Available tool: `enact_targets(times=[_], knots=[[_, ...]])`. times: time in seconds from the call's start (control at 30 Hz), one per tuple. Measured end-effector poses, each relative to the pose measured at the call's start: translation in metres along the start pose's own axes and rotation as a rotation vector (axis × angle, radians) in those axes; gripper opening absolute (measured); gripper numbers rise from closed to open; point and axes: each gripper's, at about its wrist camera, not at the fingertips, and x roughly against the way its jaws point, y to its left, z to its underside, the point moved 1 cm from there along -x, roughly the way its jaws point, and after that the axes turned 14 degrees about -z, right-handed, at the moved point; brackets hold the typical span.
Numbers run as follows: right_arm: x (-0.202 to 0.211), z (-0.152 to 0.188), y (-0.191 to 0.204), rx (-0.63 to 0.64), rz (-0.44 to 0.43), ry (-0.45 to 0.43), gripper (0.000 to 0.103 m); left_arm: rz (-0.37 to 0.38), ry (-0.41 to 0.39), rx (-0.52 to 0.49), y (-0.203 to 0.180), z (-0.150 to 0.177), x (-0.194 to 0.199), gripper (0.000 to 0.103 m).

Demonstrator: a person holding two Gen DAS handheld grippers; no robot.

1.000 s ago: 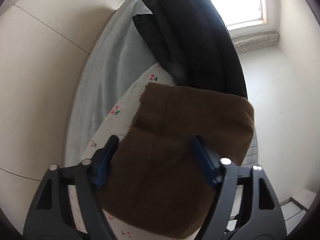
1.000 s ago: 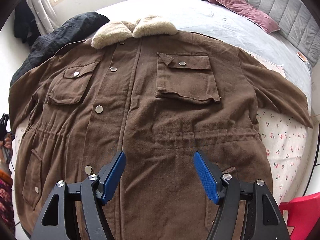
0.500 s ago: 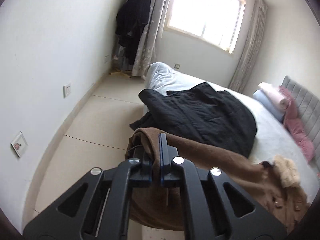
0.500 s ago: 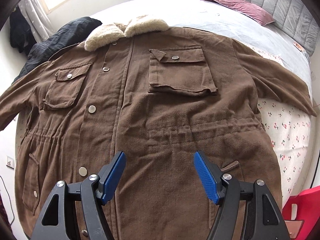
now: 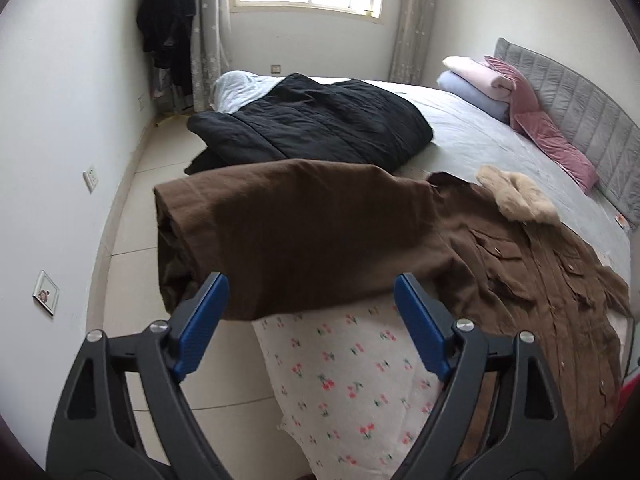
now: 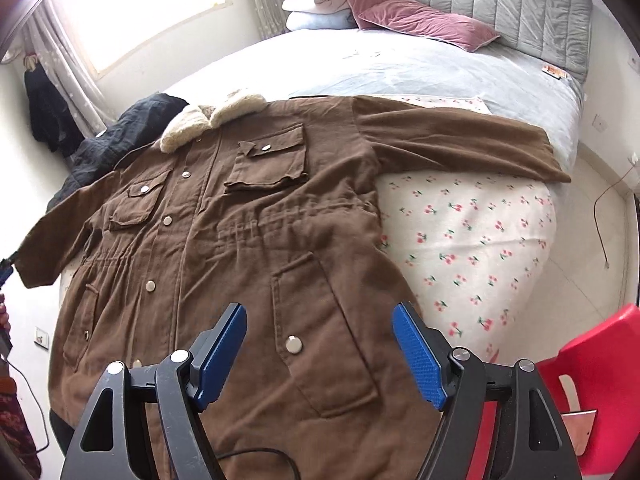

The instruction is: Fold large clothes

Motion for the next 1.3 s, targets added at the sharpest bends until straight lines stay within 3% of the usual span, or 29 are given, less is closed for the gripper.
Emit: enact_targets(times=[0.23, 0.3, 0.5, 0.57, 0.6, 0.63, 0.7, 0.73, 0.83, 0.93, 1.07, 1.2, 1.3], knots=[[0.017, 0.07, -0.05, -0.056, -0.042, 0.015, 0.079, 0.228, 0.101, -0.172, -0.048, 0.081, 0.044, 0.091], [0.01, 0.088, -0.063, -0.069, -0.04, 0.024, 0.079, 0.246, 0.142, -0.209, -0.057, 0.103, 0.044, 0.091], [-0.015, 0.123, -0.106, -0.222, -0.119, 0.026, 0.078, 0.304, 0.395, -0.27, -0.075, 0.166, 0.023, 0.09], [-0.02, 0.129, -0.111, -0.275, -0.184, 0.013, 0.063, 0.351, 0.46, -0.257, -0.076, 0.182, 0.023, 0.079], [-0.02, 0.131, -0.111, -0.296, -0.227, 0.012, 0.046, 0.377, 0.489, -0.247, -0.077, 0.189, 0.024, 0.073], [-0.02, 0.131, -0.109, -0.304, -0.249, 0.012, 0.032, 0.404, 0.511, -0.232, -0.078, 0.194, 0.026, 0.057], [-0.013, 0.129, -0.098, -0.269, -0.267, 0.008, 0.013, 0.372, 0.465, -0.236, -0.077, 0.197, 0.037, 0.03], [-0.007, 0.127, -0.093, -0.258, -0.28, 0.0, 0.012, 0.382, 0.452, -0.231, -0.076, 0.196, 0.043, 0.016], [0.03, 0.115, -0.071, -0.214, -0.319, -0.069, 0.01, 0.447, 0.398, -0.131, -0.064, 0.174, 0.072, 0.012], [0.071, 0.101, -0.048, -0.156, -0.301, -0.149, 0.01, 0.512, 0.337, -0.074, -0.056, 0.148, 0.103, 0.012], [0.079, 0.103, -0.037, -0.103, -0.181, -0.102, 0.01, 0.442, 0.335, -0.202, -0.073, 0.152, 0.113, 0.013], [0.042, 0.126, -0.062, -0.16, -0.036, 0.034, 0.017, 0.275, 0.399, -0.326, -0.075, 0.181, 0.088, 0.019], [0.032, 0.144, -0.083, -0.188, 0.092, 0.1, 0.023, 0.183, 0.406, -0.336, -0.062, 0.19, 0.084, 0.038]])
